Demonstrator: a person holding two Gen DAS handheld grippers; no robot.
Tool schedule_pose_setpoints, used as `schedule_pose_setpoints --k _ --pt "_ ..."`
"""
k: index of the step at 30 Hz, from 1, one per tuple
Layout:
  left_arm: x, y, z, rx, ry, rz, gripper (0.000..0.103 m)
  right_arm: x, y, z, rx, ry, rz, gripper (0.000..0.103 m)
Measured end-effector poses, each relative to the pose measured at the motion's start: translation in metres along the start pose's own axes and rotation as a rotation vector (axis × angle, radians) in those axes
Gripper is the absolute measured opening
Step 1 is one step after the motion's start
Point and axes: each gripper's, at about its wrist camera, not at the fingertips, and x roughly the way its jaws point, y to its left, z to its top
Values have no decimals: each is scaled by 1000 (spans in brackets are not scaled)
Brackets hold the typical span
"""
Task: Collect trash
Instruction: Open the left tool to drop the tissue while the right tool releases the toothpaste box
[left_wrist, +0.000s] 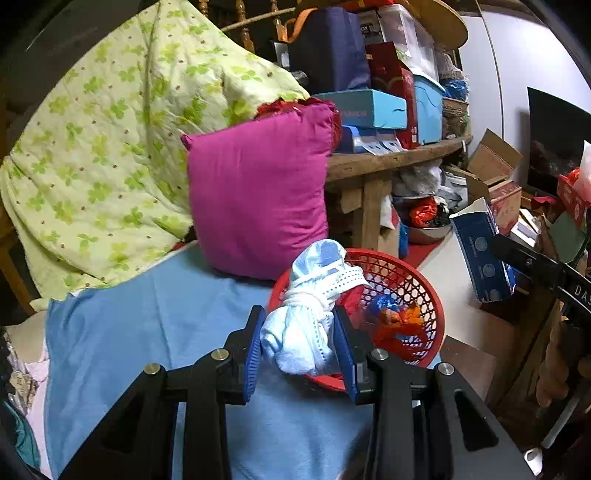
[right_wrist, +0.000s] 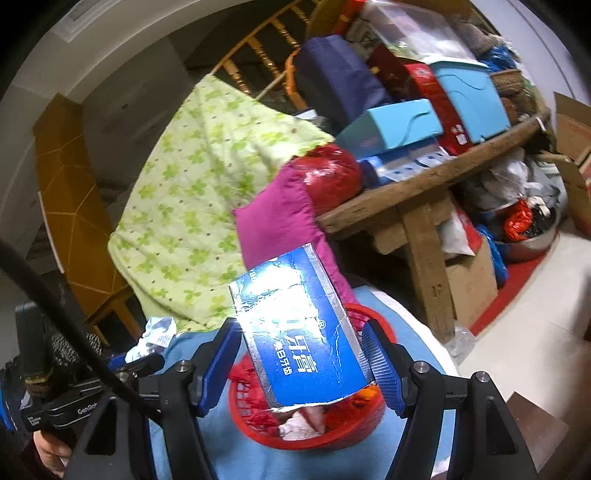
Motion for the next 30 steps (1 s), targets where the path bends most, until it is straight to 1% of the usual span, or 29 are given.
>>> schedule_pose_setpoints --k 4,9,13,16,22,23,26,29,30 --pt "14 -4 3 -7 24 -34 39 2 -17 1 53 5 -9 71" --pt "36 -7 10 -25 54 -89 39 9 -28 -1 90 18 -16 71" --pt "57 -8 15 -48 92 -118 39 18 -36 -4 132 37 -15 71" --pt "72 -8 18 -67 114 -131 39 28 -42 -5 164 48 -17 71" --pt "99 -10 25 -99 149 -187 39 53 -55 -7 239 79 -9 71" --pt "103 -10 26 -101 153 -197 40 60 -57 -7 253 83 -9 72" --pt "111 -9 26 -112 159 -201 47 78 -61 -8 294 96 1 72" --pt "111 0 23 -137 151 -206 60 99 -65 -12 345 127 4 72" --pt "109 2 22 -142 145 -205 62 107 -66 -14 364 143 17 73"
